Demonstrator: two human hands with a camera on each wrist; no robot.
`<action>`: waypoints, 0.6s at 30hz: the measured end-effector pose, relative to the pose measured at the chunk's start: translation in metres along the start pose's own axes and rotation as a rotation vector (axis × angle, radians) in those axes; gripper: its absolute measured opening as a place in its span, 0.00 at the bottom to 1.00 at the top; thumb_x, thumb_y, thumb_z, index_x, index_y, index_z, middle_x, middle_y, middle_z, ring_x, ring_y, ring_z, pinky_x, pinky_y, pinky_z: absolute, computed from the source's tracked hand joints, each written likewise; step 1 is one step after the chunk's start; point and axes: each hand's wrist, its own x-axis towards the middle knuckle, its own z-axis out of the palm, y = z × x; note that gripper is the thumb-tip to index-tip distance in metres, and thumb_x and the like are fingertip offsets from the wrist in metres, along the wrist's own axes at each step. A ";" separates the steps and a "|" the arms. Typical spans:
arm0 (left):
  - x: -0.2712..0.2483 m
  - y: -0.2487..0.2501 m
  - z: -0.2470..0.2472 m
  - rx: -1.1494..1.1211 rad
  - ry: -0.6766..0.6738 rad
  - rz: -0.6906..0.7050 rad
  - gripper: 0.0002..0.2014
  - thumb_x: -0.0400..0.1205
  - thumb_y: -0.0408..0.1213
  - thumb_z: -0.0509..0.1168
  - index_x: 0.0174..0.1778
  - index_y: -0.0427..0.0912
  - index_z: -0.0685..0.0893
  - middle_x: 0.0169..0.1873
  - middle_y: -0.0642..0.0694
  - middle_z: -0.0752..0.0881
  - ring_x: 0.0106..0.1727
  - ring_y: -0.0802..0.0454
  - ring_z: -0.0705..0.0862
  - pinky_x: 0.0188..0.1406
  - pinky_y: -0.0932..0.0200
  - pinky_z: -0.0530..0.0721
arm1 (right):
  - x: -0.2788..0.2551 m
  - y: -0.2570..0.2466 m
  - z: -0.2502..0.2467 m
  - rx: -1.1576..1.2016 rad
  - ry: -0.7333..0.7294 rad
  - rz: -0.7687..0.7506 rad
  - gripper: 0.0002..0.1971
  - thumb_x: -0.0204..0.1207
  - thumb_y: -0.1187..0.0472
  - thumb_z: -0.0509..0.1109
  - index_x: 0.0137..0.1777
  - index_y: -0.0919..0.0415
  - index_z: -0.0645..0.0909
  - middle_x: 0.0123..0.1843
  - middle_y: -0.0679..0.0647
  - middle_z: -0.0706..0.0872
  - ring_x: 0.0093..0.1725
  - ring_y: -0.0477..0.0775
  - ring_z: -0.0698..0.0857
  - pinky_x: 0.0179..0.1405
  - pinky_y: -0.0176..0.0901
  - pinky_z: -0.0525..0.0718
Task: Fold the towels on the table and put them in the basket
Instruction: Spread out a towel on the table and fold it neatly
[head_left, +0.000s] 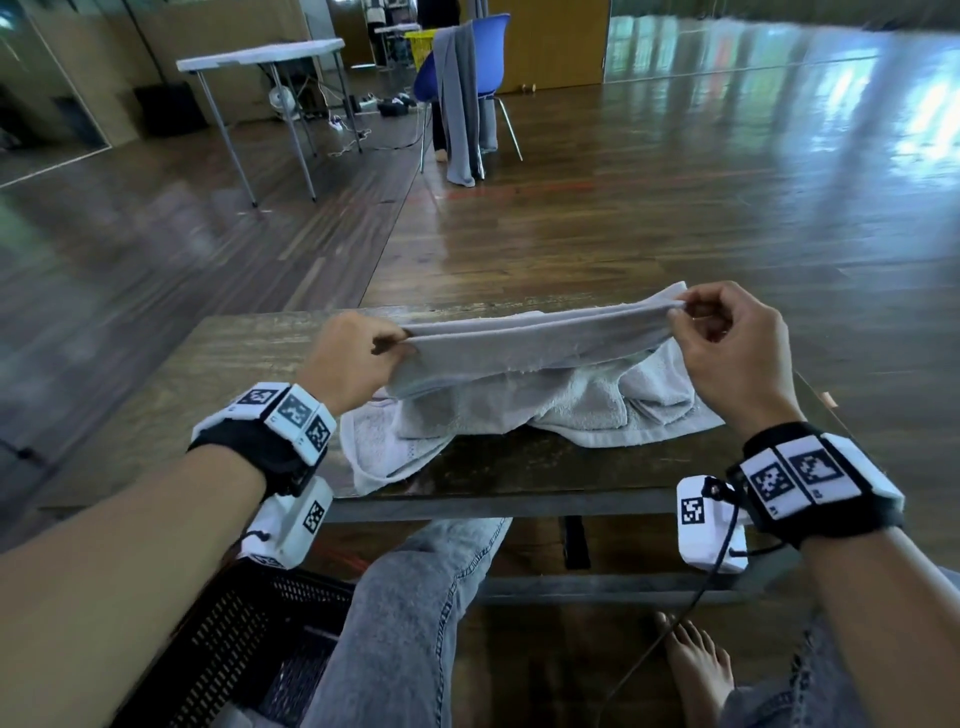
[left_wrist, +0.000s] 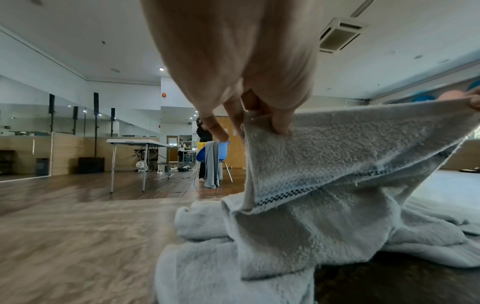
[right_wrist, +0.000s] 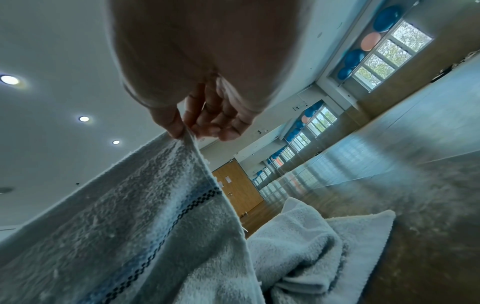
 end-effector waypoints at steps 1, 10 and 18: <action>0.001 -0.001 -0.004 -0.006 0.016 0.018 0.08 0.84 0.33 0.67 0.48 0.38 0.93 0.39 0.42 0.92 0.38 0.41 0.87 0.41 0.47 0.86 | -0.002 -0.001 -0.001 -0.009 0.001 -0.002 0.06 0.80 0.61 0.74 0.48 0.48 0.83 0.38 0.41 0.86 0.33 0.48 0.83 0.33 0.27 0.82; 0.031 -0.014 -0.048 -0.022 0.075 0.167 0.05 0.84 0.37 0.67 0.54 0.49 0.84 0.43 0.45 0.89 0.39 0.43 0.86 0.40 0.47 0.85 | 0.024 -0.014 -0.002 -0.121 -0.046 -0.035 0.03 0.81 0.57 0.72 0.52 0.49 0.82 0.45 0.43 0.86 0.41 0.43 0.84 0.39 0.28 0.81; 0.104 -0.004 -0.096 0.076 0.245 0.188 0.11 0.86 0.38 0.65 0.52 0.34 0.88 0.43 0.39 0.89 0.32 0.56 0.78 0.34 0.67 0.72 | 0.134 -0.059 0.012 -0.218 0.034 -0.045 0.04 0.83 0.57 0.69 0.52 0.50 0.76 0.37 0.37 0.77 0.35 0.33 0.75 0.31 0.23 0.70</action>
